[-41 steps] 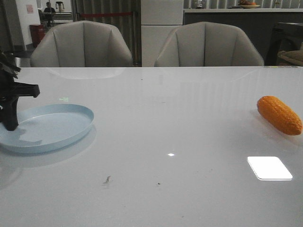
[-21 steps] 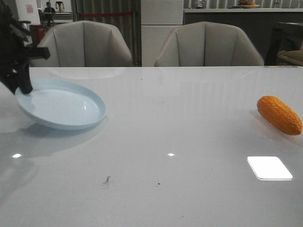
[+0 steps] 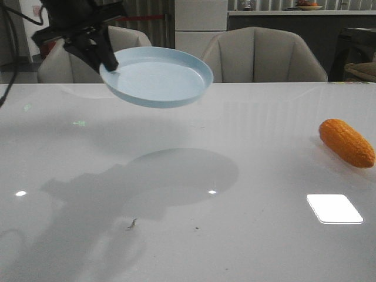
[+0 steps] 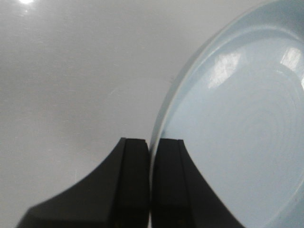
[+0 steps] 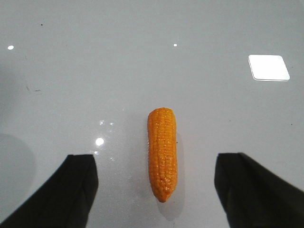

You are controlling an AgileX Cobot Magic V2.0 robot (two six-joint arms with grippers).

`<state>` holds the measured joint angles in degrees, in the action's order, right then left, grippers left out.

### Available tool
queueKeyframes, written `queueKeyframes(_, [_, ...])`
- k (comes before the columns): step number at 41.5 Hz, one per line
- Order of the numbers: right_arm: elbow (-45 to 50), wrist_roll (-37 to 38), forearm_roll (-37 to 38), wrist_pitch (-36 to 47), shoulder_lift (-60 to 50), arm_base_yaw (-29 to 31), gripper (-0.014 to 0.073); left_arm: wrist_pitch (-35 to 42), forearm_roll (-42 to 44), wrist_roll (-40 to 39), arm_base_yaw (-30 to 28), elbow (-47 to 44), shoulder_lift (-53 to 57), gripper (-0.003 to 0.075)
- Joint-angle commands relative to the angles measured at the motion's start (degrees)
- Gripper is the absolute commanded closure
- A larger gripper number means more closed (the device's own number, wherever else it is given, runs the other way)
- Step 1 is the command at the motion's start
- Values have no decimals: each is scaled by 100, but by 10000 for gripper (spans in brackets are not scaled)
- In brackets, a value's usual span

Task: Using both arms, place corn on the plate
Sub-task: 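Grip the plate rim, lift and carry it toward the table center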

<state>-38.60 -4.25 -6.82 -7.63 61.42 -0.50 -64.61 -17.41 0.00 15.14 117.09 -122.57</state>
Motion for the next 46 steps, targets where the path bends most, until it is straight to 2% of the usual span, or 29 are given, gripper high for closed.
queueKeyframes(1, [-188,-17,-9,411,-90,16,-19,141,-247,0,274,195,212,629])
queueKeyframes(11, [-188,-17,-9,411,-90,16,-19,60,-188,0,627,184,-221,629])
queueKeyframes(22, [-188,-17,-9,411,-90,16,-19,-8,-13,-107,649,176,-573,619])
queueKeyframes(26, [-188,-17,-9,411,-90,16,-19,-112,12,0,649,176,-699,555])
queueKeyframes(29, [-188,-17,-9,411,-90,16,-19,-152,12,0,649,176,-777,465])
queueKeyframes(32, [-188,-17,-9,411,-90,16,-19,-152,12,0,649,176,-831,334])
queueKeyframes(35, [-188,-17,-9,411,-90,16,-19,-152,12,0,649,176,-832,248])
queueKeyframes(38, [-188,-17,-9,411,-90,16,-19,-169,12,0,649,189,-832,239])
queueKeyframes(46, [-188,-17,-9,411,-90,16,-19,-128,39,0,638,201,-832,288])
